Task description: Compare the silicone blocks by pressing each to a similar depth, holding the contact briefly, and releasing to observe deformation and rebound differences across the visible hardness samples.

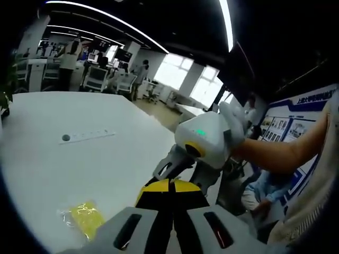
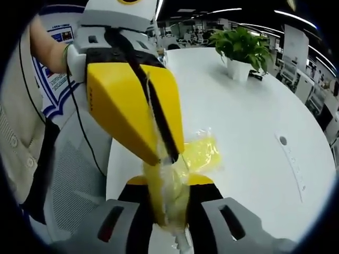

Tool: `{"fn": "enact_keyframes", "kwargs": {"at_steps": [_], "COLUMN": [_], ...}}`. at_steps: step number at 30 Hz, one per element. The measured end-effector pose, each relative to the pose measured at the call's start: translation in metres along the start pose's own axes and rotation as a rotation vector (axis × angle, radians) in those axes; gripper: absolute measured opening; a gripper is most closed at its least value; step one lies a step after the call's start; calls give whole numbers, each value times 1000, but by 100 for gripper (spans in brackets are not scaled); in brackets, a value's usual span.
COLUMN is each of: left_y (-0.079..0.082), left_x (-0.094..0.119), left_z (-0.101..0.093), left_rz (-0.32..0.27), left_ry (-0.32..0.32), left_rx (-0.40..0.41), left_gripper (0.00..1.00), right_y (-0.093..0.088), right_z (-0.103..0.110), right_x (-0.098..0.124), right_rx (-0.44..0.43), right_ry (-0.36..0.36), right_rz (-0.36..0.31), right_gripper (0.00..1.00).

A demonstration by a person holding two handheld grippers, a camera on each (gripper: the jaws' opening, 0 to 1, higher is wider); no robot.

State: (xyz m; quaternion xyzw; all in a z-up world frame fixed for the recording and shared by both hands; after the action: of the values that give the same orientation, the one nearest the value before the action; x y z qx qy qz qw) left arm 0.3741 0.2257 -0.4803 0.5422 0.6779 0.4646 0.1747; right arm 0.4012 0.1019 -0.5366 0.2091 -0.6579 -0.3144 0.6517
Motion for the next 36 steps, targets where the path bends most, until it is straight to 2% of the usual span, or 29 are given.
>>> {"fn": "enact_keyframes", "kwargs": {"at_steps": [13, 22, 36], "left_y": [-3, -5, -9], "left_x": [2, 3, 4], "left_z": [4, 5, 6], "left_rz": [-8, -15, -23], "left_ry": [-5, -4, 3], "left_rx": [31, 44, 59], "left_gripper": [0, 0, 0], "right_y": [1, 3, 4], "right_z": [-1, -2, -4], "right_x": [-4, -4, 4], "right_rx": [21, 23, 12], "right_ry": [3, -15, -61], "right_rz": [-8, -37, -64], "right_gripper": [27, 41, 45]}}
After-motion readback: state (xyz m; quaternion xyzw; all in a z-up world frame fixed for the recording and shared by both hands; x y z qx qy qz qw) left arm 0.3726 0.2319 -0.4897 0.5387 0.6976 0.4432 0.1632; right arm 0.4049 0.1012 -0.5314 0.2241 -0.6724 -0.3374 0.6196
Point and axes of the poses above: the point that each gripper's makers call its tool centre point, and the gripper's own axes: x roughly backward along the fingers, z roughly to its left, y roughly out of its top, the point moved 10 cm from there along x, roughly backward along the fingers, and after that the axes turned 6 degrees about -y, right-handed, at the moved point
